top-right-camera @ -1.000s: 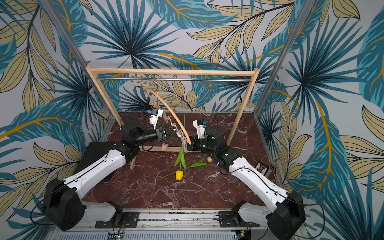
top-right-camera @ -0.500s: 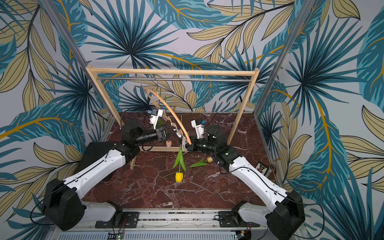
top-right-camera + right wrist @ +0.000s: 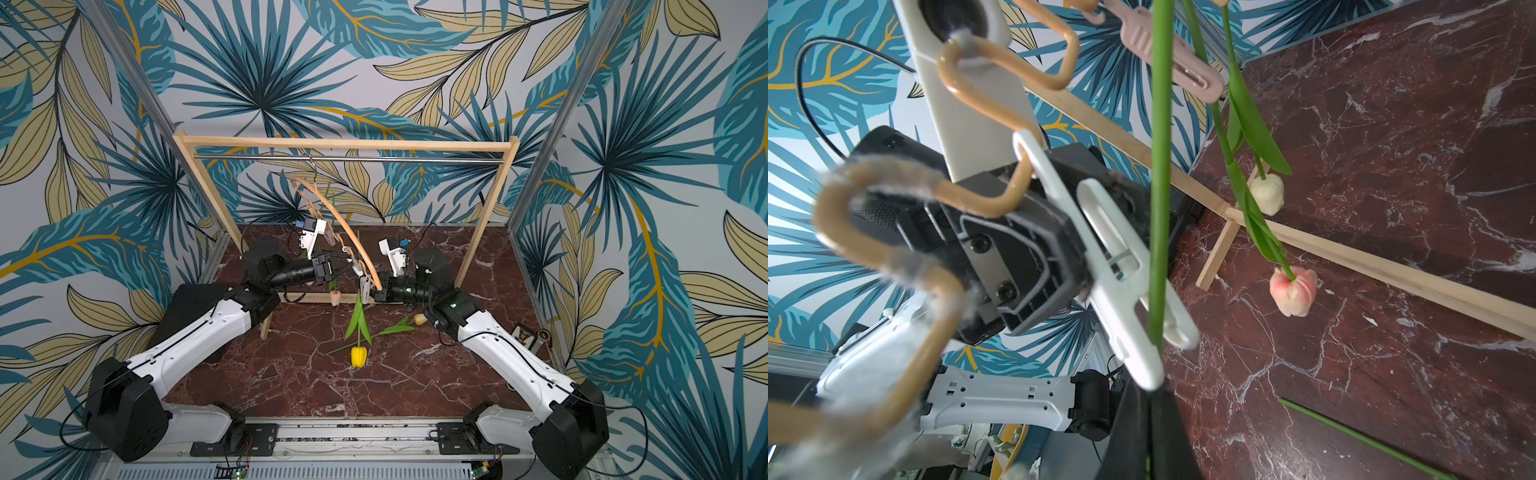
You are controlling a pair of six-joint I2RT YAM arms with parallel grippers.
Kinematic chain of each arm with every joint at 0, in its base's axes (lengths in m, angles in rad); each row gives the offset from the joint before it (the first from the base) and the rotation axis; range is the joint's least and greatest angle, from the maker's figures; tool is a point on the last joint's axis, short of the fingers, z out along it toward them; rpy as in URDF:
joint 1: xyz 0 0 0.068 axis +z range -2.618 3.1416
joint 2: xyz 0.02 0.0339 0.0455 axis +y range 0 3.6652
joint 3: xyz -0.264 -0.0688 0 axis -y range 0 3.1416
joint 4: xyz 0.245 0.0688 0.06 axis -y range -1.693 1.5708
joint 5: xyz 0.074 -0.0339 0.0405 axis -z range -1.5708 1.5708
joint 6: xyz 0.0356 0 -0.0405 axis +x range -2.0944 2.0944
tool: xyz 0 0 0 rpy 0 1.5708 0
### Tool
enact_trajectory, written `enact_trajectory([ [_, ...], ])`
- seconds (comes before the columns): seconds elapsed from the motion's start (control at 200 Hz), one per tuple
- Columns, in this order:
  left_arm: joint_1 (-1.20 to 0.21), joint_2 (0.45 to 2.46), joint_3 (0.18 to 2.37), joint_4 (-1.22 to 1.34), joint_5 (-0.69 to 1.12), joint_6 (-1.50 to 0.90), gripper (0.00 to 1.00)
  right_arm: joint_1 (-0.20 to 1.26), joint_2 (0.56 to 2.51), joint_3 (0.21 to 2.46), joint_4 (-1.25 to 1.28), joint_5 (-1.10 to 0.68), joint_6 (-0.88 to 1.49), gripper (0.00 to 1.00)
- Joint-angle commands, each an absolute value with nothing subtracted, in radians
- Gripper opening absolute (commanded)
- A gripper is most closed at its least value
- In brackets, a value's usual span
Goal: Dry the flowers on a clothes hanger
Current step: Clamp the flower onto the hanger.
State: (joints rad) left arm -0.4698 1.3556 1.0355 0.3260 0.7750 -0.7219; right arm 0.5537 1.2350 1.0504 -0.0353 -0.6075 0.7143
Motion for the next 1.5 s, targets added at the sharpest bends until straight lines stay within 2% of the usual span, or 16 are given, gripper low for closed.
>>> enact_trajectory([
  [0.0,-0.472,1.342,0.992,0.308,0.769,-0.704,0.13,0.556,1.242,1.086,0.007,-0.663,0.715,0.00],
  [0.661,-0.472,1.327,0.982,0.293,0.762,-0.686,0.14,0.556,1.255,1.118,-0.030,-0.661,0.686,0.00],
  [0.756,-0.473,1.319,0.977,0.293,0.750,-0.685,0.29,0.556,1.249,1.114,-0.035,-0.656,0.683,0.00],
  [0.836,-0.472,1.313,0.977,0.285,0.746,-0.682,0.36,0.556,1.244,1.111,-0.045,-0.649,0.678,0.00],
  [1.397,-0.471,1.268,0.982,0.216,0.698,-0.644,0.55,0.556,1.226,1.100,-0.072,-0.611,0.674,0.00],
  [1.497,-0.469,1.251,0.982,0.190,0.685,-0.631,0.57,0.556,1.218,1.098,-0.098,-0.589,0.665,0.07],
])
